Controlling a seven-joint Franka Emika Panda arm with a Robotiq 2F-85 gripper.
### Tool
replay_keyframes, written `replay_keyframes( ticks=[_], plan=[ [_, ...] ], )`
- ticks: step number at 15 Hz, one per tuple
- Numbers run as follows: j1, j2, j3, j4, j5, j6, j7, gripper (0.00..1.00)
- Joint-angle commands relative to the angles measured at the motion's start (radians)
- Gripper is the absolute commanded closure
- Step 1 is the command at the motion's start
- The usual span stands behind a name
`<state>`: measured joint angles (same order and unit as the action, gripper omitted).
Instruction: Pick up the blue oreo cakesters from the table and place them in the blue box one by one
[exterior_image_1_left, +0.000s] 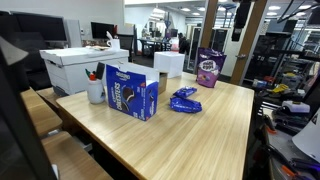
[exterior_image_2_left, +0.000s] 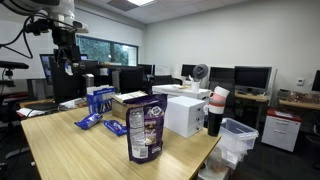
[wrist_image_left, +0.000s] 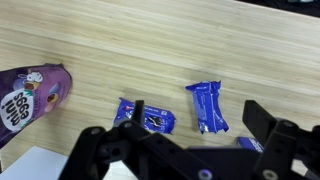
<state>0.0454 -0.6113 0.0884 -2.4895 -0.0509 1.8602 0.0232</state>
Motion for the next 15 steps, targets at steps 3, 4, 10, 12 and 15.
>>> replay_keyframes(
  ticks=[3,4,10,12,15],
  plan=[
    [0.015,0.015,-0.018,0.007,0.011,-0.001,-0.022,0.0],
    [0.02,0.014,-0.023,0.004,0.015,0.005,-0.036,0.0],
    [0.049,0.05,-0.035,0.019,0.008,-0.014,-0.104,0.0],
    [0.049,0.074,-0.008,0.034,-0.018,-0.038,-0.078,0.0],
    [0.051,0.081,0.029,0.034,-0.061,-0.037,-0.045,0.0]
  ],
)
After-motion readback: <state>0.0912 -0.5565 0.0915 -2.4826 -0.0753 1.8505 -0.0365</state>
